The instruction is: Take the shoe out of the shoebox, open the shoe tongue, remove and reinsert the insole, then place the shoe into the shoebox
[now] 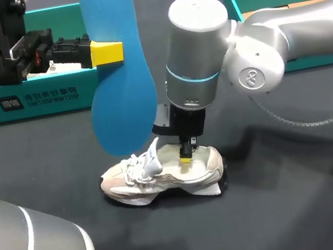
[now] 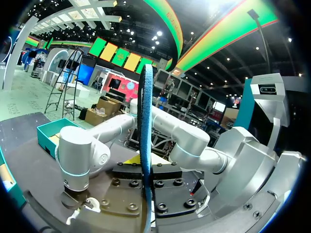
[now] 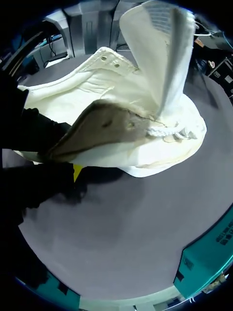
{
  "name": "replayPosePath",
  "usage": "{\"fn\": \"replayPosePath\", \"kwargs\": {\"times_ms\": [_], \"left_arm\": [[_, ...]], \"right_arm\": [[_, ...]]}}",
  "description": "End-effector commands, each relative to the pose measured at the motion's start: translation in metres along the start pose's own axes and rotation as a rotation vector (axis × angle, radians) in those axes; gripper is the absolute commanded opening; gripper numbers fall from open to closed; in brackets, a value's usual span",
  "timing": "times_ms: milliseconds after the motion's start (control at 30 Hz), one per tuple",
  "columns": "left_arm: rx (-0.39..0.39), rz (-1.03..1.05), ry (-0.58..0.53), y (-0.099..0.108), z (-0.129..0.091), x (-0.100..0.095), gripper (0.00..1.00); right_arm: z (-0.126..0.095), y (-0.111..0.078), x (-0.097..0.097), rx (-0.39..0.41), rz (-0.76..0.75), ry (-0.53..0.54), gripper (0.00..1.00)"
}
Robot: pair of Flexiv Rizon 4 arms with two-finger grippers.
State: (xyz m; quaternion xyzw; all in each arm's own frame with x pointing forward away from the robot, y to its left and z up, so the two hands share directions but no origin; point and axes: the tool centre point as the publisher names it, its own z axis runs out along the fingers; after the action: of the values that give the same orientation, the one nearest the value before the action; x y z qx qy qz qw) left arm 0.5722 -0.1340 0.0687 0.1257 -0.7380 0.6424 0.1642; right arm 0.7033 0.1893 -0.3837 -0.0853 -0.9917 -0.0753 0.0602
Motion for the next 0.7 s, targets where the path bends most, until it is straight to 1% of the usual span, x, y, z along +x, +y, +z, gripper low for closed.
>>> {"fn": "replayPosePath", "kwargs": {"times_ms": [33,233,400,567,700], "left_arm": [[-0.006,-0.001,0.002,-0.002,0.001,-0.001,0.0],[-0.006,-0.001,0.002,-0.002,0.001,-0.001,0.0],[-0.006,-0.001,0.002,-0.002,0.001,-0.001,0.0],[-0.006,-0.001,0.002,-0.002,0.001,-0.001,0.0],[-0.006,-0.001,0.002,-0.002,0.001,-0.001,0.0]], "right_arm": [[-0.015,-0.005,0.008,-0.02,-0.001,-0.011,0.0],[-0.03,-0.007,0.013,-0.054,0.057,-0.012,0.0],[-0.038,-0.004,0.017,-0.082,0.159,-0.012,0.0],[-0.044,0.005,0.019,-0.118,0.324,-0.021,0.0],[-0.05,0.01,0.023,-0.145,0.501,-0.04,0.0]]}}
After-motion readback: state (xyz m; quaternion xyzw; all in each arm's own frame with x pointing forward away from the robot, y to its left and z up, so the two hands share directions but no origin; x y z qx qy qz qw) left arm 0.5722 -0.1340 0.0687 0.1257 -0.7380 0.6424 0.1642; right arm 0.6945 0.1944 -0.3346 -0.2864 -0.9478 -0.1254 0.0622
